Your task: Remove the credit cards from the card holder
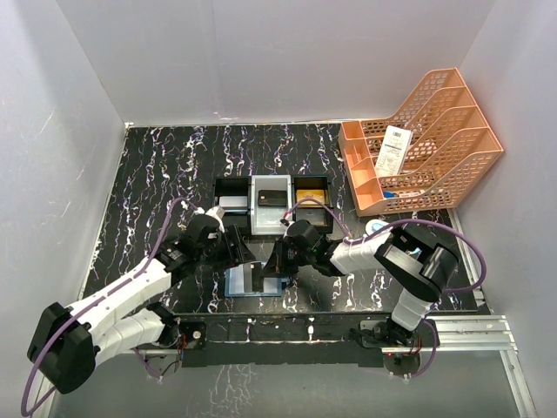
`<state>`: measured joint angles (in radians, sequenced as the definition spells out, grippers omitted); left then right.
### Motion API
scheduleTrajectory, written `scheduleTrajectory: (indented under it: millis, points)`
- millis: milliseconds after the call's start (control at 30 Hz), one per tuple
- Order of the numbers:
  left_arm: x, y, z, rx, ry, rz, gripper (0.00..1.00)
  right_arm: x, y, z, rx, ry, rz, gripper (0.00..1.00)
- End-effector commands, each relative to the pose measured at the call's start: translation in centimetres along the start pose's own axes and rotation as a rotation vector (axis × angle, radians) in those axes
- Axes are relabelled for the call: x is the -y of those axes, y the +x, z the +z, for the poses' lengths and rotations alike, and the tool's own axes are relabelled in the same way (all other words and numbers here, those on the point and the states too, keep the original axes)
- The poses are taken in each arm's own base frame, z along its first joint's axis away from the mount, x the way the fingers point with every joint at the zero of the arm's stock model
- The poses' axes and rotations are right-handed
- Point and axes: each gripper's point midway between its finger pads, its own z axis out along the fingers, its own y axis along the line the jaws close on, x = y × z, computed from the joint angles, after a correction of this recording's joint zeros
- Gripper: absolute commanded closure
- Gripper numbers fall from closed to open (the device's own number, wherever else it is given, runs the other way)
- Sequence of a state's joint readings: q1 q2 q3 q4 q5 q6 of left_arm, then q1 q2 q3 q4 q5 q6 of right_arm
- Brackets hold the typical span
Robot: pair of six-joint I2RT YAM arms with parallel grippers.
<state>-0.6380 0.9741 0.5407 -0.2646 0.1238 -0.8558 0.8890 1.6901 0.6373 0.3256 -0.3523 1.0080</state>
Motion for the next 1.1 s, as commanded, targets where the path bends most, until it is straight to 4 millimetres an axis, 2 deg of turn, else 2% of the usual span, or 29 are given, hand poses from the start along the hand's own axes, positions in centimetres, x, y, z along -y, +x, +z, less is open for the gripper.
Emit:
scheduleTrajectory:
  millis: [0,233,400,500,733,1067]
  points:
    - [0.6,2.3,0.7,-0.099,0.083,-0.001,0.42,-0.2,-0.2,-0.3,0.012,-0.011,-0.051,1.00]
    - [-5.0,5.6,1.3,-0.169,-0.101,-0.047,0.57,0.6,0.6,-0.1,-0.023,0.001,-0.047,1.00]
    - [-4.6,5.8,1.2,-0.145,-0.054,-0.073,0.58,0.4,0.6,-0.3,-0.017,-0.006,-0.042,1.00]
    - [-4.8,5.9,1.1,-0.150,-0.060,-0.067,0.60,0.2,0.5,-0.5,-0.010,-0.008,-0.039,0.95]
    - [-5.3,6.3,1.3,-0.183,-0.089,-0.034,0.64,0.5,0.1,-0.8,0.044,-0.013,0.024,0.76]
    - [-6.1,6.9,1.4,-0.197,-0.105,-0.034,0.66,1.5,0.5,0.3,0.055,0.001,0.088,0.69]
